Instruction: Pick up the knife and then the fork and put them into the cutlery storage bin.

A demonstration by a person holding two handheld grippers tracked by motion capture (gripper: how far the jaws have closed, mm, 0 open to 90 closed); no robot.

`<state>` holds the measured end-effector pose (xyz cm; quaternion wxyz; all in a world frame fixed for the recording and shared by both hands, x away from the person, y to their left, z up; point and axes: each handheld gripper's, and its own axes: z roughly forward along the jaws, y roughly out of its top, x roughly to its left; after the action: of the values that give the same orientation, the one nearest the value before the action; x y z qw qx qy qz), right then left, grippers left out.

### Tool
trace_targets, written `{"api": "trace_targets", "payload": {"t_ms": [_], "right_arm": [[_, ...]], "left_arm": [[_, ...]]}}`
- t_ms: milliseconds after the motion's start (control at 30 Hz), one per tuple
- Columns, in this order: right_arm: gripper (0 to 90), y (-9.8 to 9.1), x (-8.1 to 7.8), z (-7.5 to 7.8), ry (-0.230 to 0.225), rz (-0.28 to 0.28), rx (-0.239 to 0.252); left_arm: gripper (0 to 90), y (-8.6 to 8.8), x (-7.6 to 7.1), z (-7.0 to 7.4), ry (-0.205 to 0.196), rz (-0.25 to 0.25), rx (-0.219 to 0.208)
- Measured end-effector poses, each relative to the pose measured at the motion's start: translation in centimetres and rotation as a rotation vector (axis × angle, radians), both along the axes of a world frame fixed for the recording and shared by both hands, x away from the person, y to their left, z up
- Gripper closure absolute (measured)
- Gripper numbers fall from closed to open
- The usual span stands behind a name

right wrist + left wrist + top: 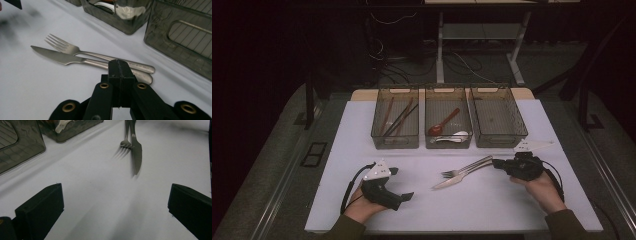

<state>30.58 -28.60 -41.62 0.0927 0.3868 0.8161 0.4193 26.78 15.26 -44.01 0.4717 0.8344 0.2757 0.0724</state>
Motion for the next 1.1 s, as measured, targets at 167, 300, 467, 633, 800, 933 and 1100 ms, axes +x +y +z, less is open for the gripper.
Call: {"api": "trace_targets", "payload": {"t_ms": [167,300,467,633,800,933,1100], "right_arm": [[89.1,0.7,1.2,-0.3,-0.004,0.004,-0.016],[89.1,1.1,2.3,-0.7,-0.001,-0.001,-0.029],[89.1,2.0,3.4,-1.5,0.029,0.002,-0.055],[89.0,3.2,3.9,-2.4,0.048,0.025,-0.097],[89.1,3.9,4.1,-2.7,0.043,0.04,-0.122],[89.1,4.2,4.1,-2.8,0.042,0.056,-0.138],[89.3,4.4,3.9,-2.8,0.032,0.059,-0.155]], "left_arm": [[0.0,-0.2,0.0,0.0,-0.005,-0.01,0.007],[0.0,-0.3,0.0,0.0,-0.009,-0.013,0.008],[0.0,-0.4,0.0,-0.1,-0.015,-0.018,0.016],[0.0,-0.5,-0.1,0.0,-0.018,-0.025,0.018],[0.0,-0.6,0.0,-0.1,-0.018,-0.033,0.022],[0.0,-0.6,0.0,-0.1,-0.017,-0.033,0.02],[0.0,-0.7,0.0,-0.1,-0.016,-0.034,0.022]]}}
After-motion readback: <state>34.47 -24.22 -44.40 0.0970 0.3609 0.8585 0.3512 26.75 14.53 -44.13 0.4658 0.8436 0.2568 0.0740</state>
